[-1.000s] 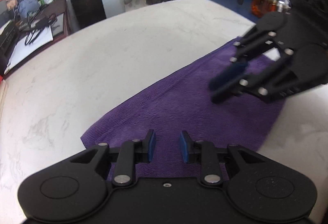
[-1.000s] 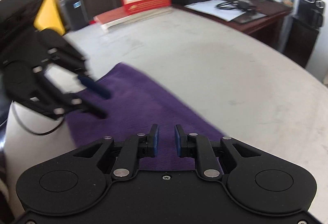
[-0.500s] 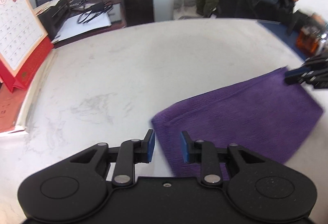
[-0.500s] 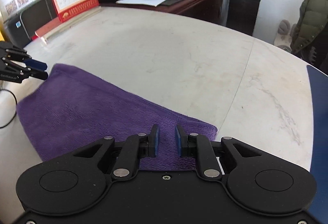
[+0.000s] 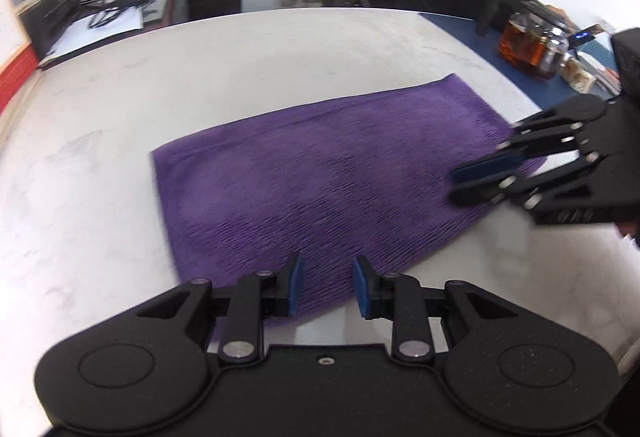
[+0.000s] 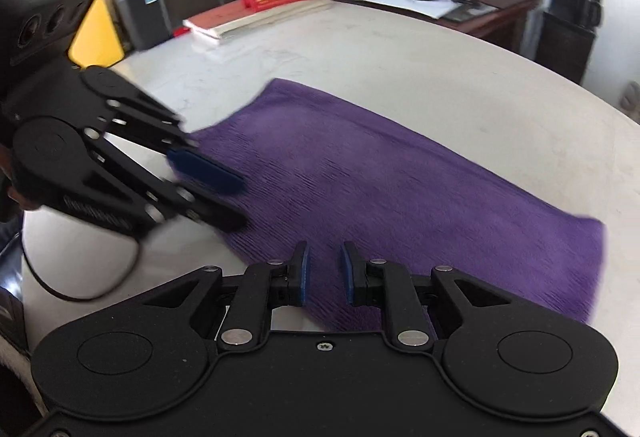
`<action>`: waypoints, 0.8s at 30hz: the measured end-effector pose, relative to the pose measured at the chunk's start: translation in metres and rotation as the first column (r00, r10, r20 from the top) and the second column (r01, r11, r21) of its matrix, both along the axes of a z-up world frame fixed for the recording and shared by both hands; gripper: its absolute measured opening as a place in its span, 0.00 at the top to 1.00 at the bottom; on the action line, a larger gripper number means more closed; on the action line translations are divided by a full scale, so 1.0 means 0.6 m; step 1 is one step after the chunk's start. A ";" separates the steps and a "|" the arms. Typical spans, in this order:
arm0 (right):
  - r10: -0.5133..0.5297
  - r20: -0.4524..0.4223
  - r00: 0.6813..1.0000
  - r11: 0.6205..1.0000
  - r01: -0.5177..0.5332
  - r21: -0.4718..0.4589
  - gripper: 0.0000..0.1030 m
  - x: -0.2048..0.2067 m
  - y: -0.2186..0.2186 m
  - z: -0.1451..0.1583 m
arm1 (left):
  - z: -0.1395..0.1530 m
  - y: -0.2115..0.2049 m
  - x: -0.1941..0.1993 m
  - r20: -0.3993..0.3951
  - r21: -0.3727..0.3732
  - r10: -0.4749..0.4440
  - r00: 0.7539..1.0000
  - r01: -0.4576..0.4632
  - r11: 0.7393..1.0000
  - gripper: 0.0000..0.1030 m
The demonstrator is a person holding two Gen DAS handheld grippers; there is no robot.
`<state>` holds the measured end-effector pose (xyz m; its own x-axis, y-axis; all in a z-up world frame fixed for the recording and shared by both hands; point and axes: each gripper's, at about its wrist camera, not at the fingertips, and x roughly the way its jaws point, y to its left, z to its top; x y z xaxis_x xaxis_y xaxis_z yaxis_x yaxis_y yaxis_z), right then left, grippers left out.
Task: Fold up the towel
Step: 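Open both grippers and release the folded purple towel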
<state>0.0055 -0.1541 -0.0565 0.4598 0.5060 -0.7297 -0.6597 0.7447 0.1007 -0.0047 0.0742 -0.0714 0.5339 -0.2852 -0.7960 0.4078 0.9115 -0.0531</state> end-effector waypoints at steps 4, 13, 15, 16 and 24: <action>-0.123 -0.011 0.992 0.992 0.123 0.011 0.85 -0.007 -0.070 -0.002 | 0.002 0.032 -0.013 0.001 0.014 0.057 0.998 -0.057 0.998 0.75; -0.280 -0.041 0.959 0.959 0.282 0.036 0.84 -0.010 -0.133 -0.006 | 0.026 0.043 -0.010 -0.004 -0.001 0.137 0.991 -0.137 0.991 0.76; -0.306 -0.051 0.951 0.950 0.308 0.040 0.81 -0.007 -0.141 -0.002 | 0.047 0.041 0.000 0.031 -0.017 0.127 0.991 -0.126 0.992 0.76; -0.321 -0.054 0.946 0.945 0.323 0.054 0.81 -0.005 -0.148 0.002 | 0.055 0.037 0.009 0.052 -0.010 0.113 0.992 -0.112 0.994 0.76; -0.220 -0.005 0.976 0.972 0.220 0.082 0.81 0.065 -0.090 0.023 | 0.026 -0.034 0.112 0.090 0.108 0.014 0.996 -0.024 0.994 0.75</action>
<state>0.0443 -0.2083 -0.0427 0.5690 0.4499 -0.6884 -0.4814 0.8609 0.1648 0.0624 0.0540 -0.0561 0.6083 -0.1887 -0.7709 0.3890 0.9175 0.0824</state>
